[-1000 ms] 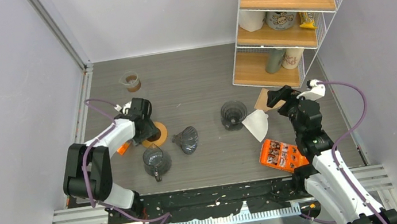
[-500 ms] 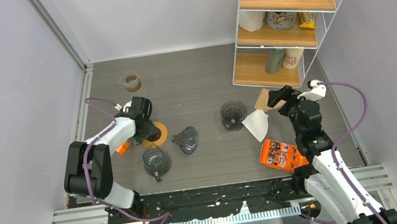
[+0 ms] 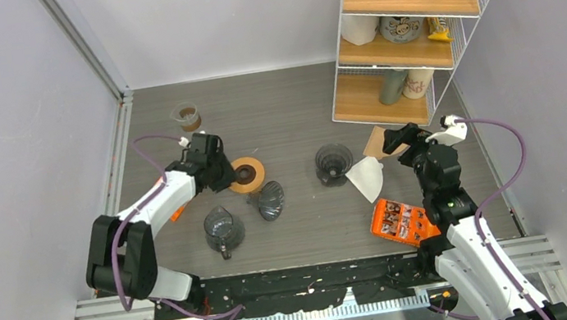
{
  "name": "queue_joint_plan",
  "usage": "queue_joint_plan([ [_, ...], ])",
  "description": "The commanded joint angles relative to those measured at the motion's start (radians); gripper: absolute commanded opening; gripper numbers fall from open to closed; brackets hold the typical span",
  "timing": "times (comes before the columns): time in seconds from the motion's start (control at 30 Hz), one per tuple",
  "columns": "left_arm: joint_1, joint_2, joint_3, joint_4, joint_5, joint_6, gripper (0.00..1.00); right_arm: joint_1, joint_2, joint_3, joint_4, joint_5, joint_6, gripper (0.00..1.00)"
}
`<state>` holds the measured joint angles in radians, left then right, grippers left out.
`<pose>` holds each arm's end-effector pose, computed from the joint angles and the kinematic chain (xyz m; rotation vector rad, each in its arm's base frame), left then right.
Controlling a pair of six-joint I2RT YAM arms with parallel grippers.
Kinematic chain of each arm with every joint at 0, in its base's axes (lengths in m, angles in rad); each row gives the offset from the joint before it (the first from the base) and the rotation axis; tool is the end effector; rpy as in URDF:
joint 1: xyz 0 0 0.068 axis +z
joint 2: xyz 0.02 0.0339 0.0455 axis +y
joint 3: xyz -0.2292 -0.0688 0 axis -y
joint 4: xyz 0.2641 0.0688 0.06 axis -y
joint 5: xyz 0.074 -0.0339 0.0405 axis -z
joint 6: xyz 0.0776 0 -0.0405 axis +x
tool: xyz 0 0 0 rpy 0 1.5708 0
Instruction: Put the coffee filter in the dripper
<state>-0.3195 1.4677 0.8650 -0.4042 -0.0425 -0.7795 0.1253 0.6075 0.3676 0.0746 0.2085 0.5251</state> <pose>0.3134 -0.1002 0.1131 -0.6124 2.5449 -0.3485 0.2505 0.0154 0.2152 0.4952 1.6698 0.2975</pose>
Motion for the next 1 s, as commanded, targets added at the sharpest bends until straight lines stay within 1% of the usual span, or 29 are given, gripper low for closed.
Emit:
queue_joint_plan([
  [0.0, -0.010, -0.075, 0.031, 0.085, 0.068, -0.004, 0.00, 0.004, -0.013, 0.000, 0.023, 0.019, -0.012, 0.96],
  [0.2, -0.010, -0.058, 0.056, 0.069, 0.059, 0.030, 0.00, 0.004, -0.017, 0.004, 0.017, 0.016, -0.014, 0.96],
  [0.3, -0.010, -0.019, 0.088, 0.049, 0.058, 0.071, 0.34, 0.004, -0.017, 0.004, 0.017, 0.015, -0.014, 0.95],
  [0.33, -0.011, -0.005, 0.096, 0.050, 0.059, 0.085, 0.44, 0.004, -0.016, 0.004, 0.017, 0.015, -0.014, 0.95],
  [0.37, -0.010, 0.008, 0.106, 0.046, 0.054, 0.092, 0.49, 0.004, -0.015, 0.005, 0.017, 0.015, -0.013, 0.95],
  [0.4, -0.010, 0.023, 0.117, 0.041, 0.051, 0.097, 0.53, 0.004, -0.012, 0.006, 0.018, 0.015, -0.013, 0.95],
  [0.43, -0.011, 0.038, 0.128, 0.039, 0.037, 0.103, 0.54, 0.004, -0.009, 0.007, 0.020, 0.015, -0.014, 0.95],
  [0.5, -0.010, 0.072, 0.157, 0.039, 0.023, 0.115, 0.45, 0.004, -0.004, 0.007, 0.023, 0.015, -0.014, 0.96],
  [0.53, -0.012, 0.092, 0.175, 0.039, 0.031, 0.121, 0.43, 0.004, -0.001, 0.008, 0.023, 0.015, -0.015, 0.95],
  [0.7, -0.020, 0.195, 0.261, -0.009, 0.018, 0.138, 0.40, 0.004, 0.011, 0.013, 0.021, 0.017, -0.019, 0.96],
  [0.97, -0.048, 0.276, 0.321, -0.080, -0.056, 0.158, 0.37, 0.004, 0.022, 0.014, 0.021, 0.026, -0.022, 0.95],
])
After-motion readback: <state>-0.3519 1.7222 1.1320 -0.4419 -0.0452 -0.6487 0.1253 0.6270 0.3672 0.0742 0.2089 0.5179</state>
